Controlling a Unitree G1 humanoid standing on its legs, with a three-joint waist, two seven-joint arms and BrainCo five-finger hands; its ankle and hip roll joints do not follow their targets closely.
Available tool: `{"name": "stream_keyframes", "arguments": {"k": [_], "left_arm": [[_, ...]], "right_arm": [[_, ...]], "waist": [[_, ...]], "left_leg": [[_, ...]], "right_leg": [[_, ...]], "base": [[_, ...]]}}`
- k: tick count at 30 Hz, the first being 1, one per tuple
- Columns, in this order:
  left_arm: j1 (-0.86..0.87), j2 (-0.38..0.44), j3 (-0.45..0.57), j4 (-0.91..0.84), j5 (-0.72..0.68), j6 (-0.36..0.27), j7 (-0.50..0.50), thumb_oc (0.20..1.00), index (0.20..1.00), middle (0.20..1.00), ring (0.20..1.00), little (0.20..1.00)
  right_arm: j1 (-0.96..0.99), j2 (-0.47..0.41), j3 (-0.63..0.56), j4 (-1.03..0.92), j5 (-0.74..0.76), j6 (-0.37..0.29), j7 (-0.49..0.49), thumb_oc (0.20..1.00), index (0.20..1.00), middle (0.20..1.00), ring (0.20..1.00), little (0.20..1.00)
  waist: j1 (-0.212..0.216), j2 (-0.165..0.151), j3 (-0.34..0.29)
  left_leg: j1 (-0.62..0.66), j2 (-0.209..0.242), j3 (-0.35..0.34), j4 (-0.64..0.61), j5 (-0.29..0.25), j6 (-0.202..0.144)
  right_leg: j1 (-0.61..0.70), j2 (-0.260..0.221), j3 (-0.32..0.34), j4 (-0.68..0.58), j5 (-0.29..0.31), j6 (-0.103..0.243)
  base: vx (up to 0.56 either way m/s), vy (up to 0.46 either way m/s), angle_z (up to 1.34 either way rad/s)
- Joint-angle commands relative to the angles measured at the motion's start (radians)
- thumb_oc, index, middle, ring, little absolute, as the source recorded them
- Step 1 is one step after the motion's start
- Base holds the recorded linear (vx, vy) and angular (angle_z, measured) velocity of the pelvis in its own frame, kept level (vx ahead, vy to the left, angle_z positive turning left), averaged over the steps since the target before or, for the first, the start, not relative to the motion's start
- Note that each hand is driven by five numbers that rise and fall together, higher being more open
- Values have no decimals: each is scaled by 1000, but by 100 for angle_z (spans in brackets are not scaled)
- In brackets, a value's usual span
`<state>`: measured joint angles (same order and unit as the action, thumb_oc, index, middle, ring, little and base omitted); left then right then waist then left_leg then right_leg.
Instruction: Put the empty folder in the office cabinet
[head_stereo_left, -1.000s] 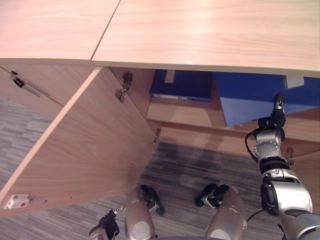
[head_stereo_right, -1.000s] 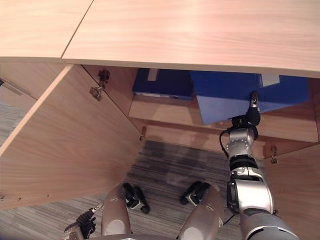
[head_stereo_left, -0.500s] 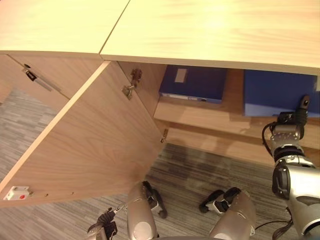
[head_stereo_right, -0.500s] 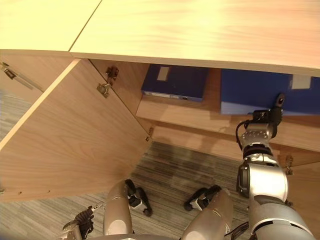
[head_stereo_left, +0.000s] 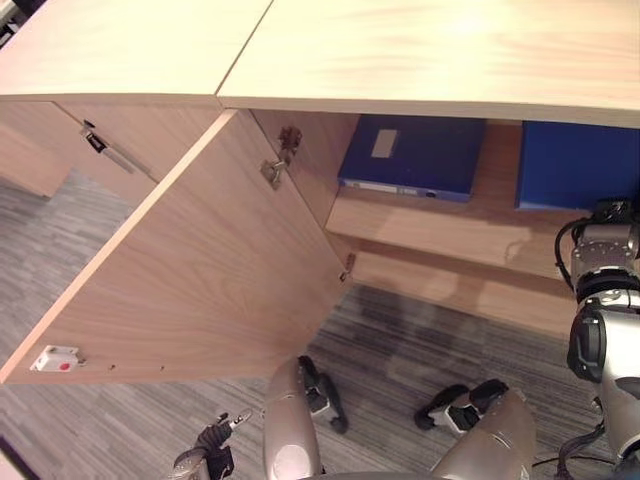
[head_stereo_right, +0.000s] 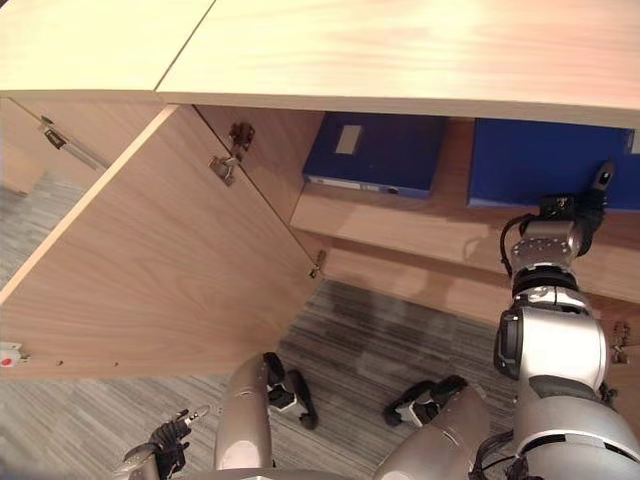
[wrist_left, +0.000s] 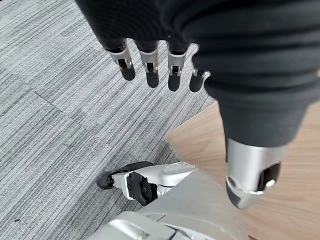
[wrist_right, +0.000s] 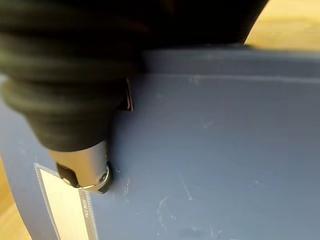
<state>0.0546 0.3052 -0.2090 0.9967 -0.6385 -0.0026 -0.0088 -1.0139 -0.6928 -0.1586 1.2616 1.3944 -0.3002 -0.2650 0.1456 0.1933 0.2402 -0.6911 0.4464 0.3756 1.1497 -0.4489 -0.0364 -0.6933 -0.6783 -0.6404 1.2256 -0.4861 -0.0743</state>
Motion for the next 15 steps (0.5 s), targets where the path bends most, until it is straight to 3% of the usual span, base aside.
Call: {"name": "stream_keyframes", "arguments": {"k": [1,6,7,8,15], "left_arm": [[26,100,-13,-26,-33,-5,16,1000,1000,1000,1000,1000],[81,140,-64,-183,-61,11,9,1000,1000,1000,1000,1000],[85,142,-65,-191,-62,14,11,1000,1000,1000,1000,1000],[98,152,-69,-216,-65,17,10,1000,1000,1000,1000,1000],[162,219,-98,-393,-99,47,0,1000,1000,1000,1000,1000]], "right_arm": [[-91,-45,-58,-20,1,-33,16,200,200,200,200,200],[-97,-51,-63,-34,11,-29,3,200,200,200,200,200],[-94,-51,-63,-35,11,-29,2,322,322,322,322,322],[-95,-52,-63,-36,14,-28,1,1000,1000,1000,1000,1000],[-80,-26,-78,-101,49,-37,12,1000,1000,1000,1000,1000]], "waist": [[21,-24,65],[29,-12,76],[29,-12,75],[30,-10,76],[33,0,80]], "left_leg": [[-31,3,-21,65,-58,44],[-34,-6,-26,61,-58,47],[-33,-7,-26,60,-58,48],[-33,-8,-27,59,-57,48],[-36,-19,-31,52,-54,51]], "right_leg": [[116,-69,74,16,-51,79],[125,-80,63,19,-47,86],[126,-81,62,19,-47,86],[128,-82,61,17,-46,87],[139,-89,50,10,-38,94]], "base": [[1,-1,5],[-6,4,2],[0,0,0],[0,0,0],[-10,12,4]]}}
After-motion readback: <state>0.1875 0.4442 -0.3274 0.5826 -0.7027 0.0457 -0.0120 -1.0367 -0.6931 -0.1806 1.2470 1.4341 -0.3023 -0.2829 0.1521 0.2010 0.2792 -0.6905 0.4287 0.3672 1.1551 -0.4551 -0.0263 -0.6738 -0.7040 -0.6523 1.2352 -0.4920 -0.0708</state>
